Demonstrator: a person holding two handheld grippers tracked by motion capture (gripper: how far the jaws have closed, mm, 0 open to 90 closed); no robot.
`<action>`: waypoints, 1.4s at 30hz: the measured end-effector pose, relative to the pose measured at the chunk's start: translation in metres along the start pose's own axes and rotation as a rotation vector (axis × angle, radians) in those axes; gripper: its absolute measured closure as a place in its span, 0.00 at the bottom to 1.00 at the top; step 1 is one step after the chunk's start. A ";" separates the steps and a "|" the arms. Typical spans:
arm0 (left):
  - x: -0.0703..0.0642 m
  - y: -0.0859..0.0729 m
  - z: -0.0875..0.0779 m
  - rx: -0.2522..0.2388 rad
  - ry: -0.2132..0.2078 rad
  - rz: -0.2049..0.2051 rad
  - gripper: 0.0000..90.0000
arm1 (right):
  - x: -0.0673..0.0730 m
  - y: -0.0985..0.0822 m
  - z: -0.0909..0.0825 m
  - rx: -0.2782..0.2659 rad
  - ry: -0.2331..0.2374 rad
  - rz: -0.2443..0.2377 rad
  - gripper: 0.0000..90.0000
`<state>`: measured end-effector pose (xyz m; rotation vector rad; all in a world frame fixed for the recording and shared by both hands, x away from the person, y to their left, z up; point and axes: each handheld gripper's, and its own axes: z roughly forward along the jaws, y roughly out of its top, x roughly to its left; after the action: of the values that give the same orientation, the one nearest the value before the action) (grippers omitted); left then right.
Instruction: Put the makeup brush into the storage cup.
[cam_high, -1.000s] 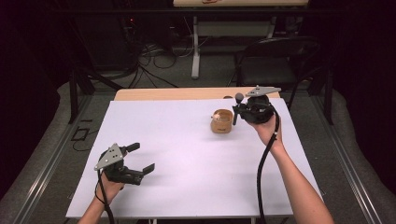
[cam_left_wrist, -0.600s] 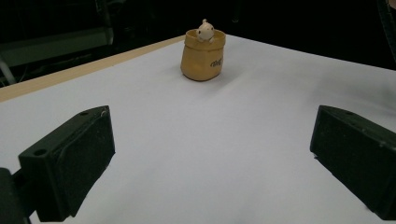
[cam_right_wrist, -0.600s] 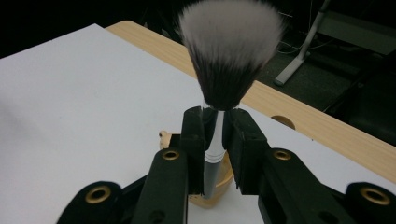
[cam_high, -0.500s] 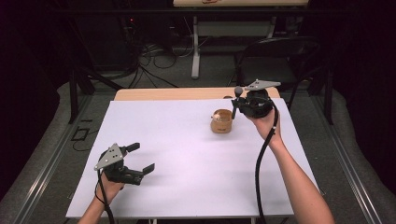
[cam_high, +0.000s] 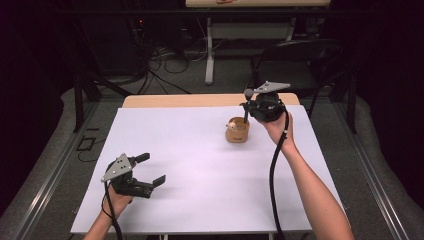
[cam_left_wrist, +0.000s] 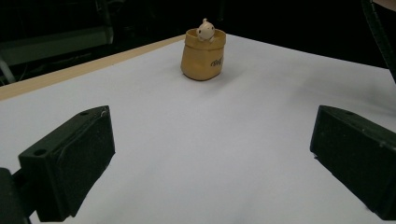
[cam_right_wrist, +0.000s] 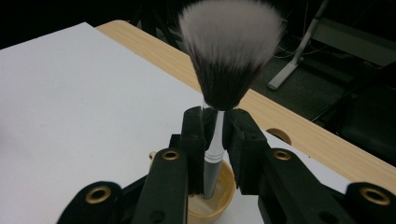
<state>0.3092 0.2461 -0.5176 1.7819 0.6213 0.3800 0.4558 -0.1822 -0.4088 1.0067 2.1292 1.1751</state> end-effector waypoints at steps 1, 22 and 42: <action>0.000 0.000 0.000 -0.001 -0.004 -0.001 0.00 | 0.000 0.000 0.002 0.003 -0.004 -0.002 0.86; 0.000 0.000 0.000 0.002 0.000 0.000 0.00 | -0.002 -0.007 0.030 0.070 -0.015 -0.003 0.86; 0.000 0.000 0.000 0.001 0.010 0.002 0.00 | -0.008 -0.017 0.035 0.122 0.023 0.057 0.32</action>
<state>0.3088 0.2460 -0.5175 1.7829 0.6270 0.3898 0.4793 -0.1773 -0.4407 1.1189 2.2268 1.0983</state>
